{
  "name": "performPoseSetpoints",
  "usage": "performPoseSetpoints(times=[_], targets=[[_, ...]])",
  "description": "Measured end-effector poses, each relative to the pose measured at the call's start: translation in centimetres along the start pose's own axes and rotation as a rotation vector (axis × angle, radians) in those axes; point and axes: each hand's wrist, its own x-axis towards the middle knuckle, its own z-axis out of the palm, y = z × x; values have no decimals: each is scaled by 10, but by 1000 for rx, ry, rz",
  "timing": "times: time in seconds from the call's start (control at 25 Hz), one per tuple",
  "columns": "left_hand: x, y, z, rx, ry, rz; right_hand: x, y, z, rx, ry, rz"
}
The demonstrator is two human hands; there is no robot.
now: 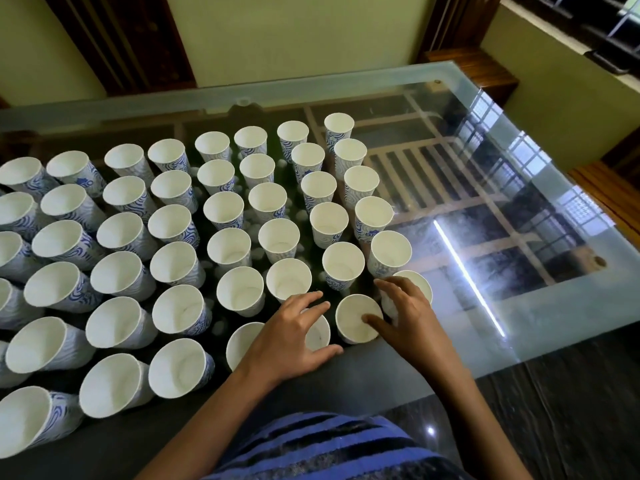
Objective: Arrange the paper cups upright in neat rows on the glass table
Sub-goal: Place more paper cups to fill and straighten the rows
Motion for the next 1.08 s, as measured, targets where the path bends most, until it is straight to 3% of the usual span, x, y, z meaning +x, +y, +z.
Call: performPoseSetpoints(times=[0.16, 0.32, 0.84, 1.08], targets=[[23, 16, 12, 50, -45, 74, 3, 21, -12, -26, 119, 106], [33, 22, 23, 68, -113, 95, 9, 33, -15, -73, 30, 168], [33, 21, 28, 47, -112, 92, 1, 41, -17, -120, -23, 100], [45, 21, 14, 24, -38, 69, 12, 33, -24, -81, -49, 81]])
